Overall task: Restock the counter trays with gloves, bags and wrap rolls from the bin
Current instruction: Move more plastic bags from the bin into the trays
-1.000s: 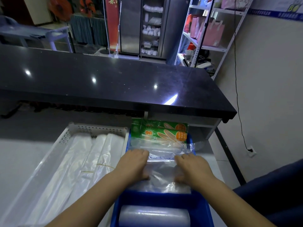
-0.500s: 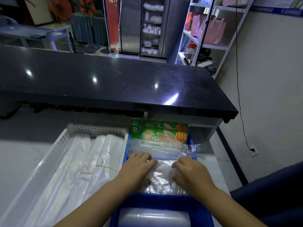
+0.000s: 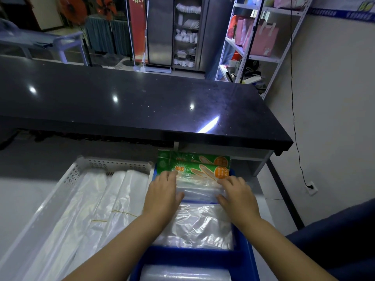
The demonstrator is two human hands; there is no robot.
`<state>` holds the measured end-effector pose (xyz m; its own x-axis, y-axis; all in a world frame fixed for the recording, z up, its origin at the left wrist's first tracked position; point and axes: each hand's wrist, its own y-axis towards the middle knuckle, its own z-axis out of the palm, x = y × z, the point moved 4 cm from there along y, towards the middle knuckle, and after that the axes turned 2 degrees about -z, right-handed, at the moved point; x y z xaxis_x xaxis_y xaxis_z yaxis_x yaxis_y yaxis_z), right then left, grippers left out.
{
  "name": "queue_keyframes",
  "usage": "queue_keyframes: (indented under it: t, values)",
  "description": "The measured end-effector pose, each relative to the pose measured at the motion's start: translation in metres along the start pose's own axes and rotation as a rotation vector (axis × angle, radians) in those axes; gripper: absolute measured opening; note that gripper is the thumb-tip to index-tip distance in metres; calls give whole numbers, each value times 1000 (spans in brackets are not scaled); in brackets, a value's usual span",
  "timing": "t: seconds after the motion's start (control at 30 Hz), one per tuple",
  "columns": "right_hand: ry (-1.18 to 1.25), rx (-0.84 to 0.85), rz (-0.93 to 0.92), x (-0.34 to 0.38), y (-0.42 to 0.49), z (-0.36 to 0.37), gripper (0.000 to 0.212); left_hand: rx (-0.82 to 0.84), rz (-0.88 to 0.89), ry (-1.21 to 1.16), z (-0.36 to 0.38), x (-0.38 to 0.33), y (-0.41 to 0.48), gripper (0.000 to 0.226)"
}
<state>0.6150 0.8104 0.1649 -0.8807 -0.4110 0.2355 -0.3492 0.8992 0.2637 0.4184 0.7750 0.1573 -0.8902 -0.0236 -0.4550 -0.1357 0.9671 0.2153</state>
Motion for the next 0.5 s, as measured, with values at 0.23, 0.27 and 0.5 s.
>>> queue_keyframes:
  t: [0.23,0.27,0.5]
  values:
    - [-61,82,43,-4,14,15,44,-71,-183,-233,5,-3,22,55]
    - [-55,67,46,-5,16,15,41,-112,-160,-260,2,-4,24,49]
    - [2,-199,15,2,37,-8,13,-157,-221,-431,-15,16,44,33]
